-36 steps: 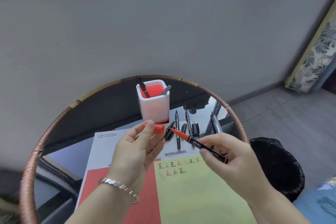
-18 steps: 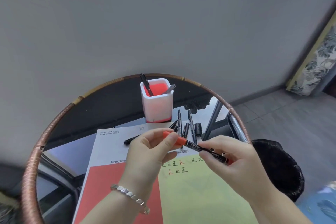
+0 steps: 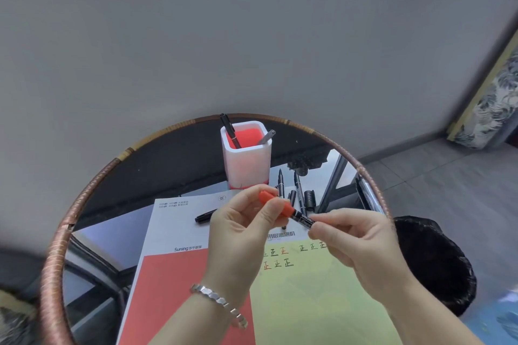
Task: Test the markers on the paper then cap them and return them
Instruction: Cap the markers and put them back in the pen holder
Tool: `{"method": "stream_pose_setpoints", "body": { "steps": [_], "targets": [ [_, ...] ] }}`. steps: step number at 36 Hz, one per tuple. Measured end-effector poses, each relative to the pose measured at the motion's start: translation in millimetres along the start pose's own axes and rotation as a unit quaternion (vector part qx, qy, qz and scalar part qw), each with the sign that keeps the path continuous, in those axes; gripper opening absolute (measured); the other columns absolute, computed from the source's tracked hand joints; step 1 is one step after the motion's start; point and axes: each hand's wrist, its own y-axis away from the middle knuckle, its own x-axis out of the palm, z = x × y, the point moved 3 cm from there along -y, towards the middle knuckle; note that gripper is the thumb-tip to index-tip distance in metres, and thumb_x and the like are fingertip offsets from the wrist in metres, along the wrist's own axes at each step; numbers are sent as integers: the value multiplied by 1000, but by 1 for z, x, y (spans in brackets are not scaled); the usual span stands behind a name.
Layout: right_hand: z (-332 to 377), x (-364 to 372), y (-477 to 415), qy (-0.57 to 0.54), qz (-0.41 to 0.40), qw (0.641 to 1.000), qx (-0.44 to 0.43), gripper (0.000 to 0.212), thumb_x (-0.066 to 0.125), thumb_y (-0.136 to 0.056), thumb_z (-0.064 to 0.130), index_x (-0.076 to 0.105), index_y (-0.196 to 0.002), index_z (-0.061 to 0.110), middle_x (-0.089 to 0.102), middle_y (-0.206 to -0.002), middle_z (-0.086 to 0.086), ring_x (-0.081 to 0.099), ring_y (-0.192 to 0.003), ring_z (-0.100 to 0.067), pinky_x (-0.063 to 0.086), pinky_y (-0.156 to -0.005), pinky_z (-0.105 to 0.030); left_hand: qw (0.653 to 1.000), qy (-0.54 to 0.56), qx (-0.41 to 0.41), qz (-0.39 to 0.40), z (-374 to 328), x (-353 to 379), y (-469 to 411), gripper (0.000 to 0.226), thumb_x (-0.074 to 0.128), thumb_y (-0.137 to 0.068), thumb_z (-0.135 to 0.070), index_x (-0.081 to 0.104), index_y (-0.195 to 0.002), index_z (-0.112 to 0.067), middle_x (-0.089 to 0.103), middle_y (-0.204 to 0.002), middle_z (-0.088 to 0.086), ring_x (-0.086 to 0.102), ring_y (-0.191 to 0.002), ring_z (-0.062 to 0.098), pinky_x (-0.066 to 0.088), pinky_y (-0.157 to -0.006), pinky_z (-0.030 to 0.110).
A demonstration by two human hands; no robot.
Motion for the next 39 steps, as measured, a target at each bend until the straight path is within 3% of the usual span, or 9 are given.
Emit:
{"method": "stream_pose_setpoints", "body": {
  "steps": [2,8,12,15,20,27,31,35,39],
  "targets": [
    [-4,3,-2,-32,5,999,13,50,91,-30,42,76,-66,11,59,-51,-12,31,-34,-7,23,-35,-13,999,30,0,35,-3,2,-2,3,71,-75,-13,69,-76,-14,72,-72,8,68,-72,19,55,-65,23],
    [10,9,-8,163,11,986,-45,12,68,-78,11,74,-75,21,68,-64,1,53,-48,-6,42,-47,-14,996,71,-25,-53,-9,1,-11,27,64,-64,-19,63,-89,-10,74,-73,7,71,-69,17,54,-57,19],
    [2,-31,-23,487,-88,861,-118,23,54,-86,36,70,-90,20,68,-88,10,59,-86,-8,47,-76,-20,988,-6,65,-136,-20,-9,-17,22,66,-69,-18,62,-90,-12,74,-78,4,71,-74,13,57,-65,21],
    [-9,-70,-37,585,-174,792,-21,25,56,-88,20,62,-112,14,60,-112,-7,50,-104,-26,41,-86,-37,969,-54,187,-152,-35,-13,-22,12,64,-77,-12,61,-87,-18,73,-87,3,70,-82,14,56,-74,24],
    [-32,-87,-43,685,-118,711,108,34,46,-91,21,46,-126,21,46,-123,-7,42,-109,-27,41,-86,-35,914,-150,353,-131,-53,-8,-40,19,57,-87,4,57,-98,-11,65,-98,12,66,-87,5,51,-80,20],
    [-40,-81,-41,634,-133,755,96,37,41,-89,7,51,-123,17,46,-116,-9,43,-106,-25,43,-78,-31,911,-315,243,-113,-26,-18,-95,14,61,-88,-11,58,-97,-20,63,-89,-7,61,-81,-3,47,-72,4],
    [-40,-77,-37,579,-125,800,94,40,41,-87,5,50,-123,17,42,-106,-5,44,-98,-25,40,-76,-32,893,-401,185,-89,-13,-23,-106,24,61,-87,-10,59,-111,-13,66,-103,4,62,-89,13,52,-84,29],
    [-35,-73,-30,475,-109,869,81,34,42,-88,6,53,-116,21,45,-106,-3,50,-81,-13,39,-63,-24,828,-473,276,-121,-15,-11,-90,38,61,-82,-8,55,-119,-13,56,-118,8,45,-108,23,32,-95,29],
    [-29,-74,-23,408,-117,903,64,26,44,-89,8,58,-104,25,55,-101,-4,49,-74,-8,33,-56,-20,793,-517,320,35,5,17,-67,28,63,-77,-9,62,-104,-15,62,-108,1,49,-104,19,30,-97,30]
  ]
}}
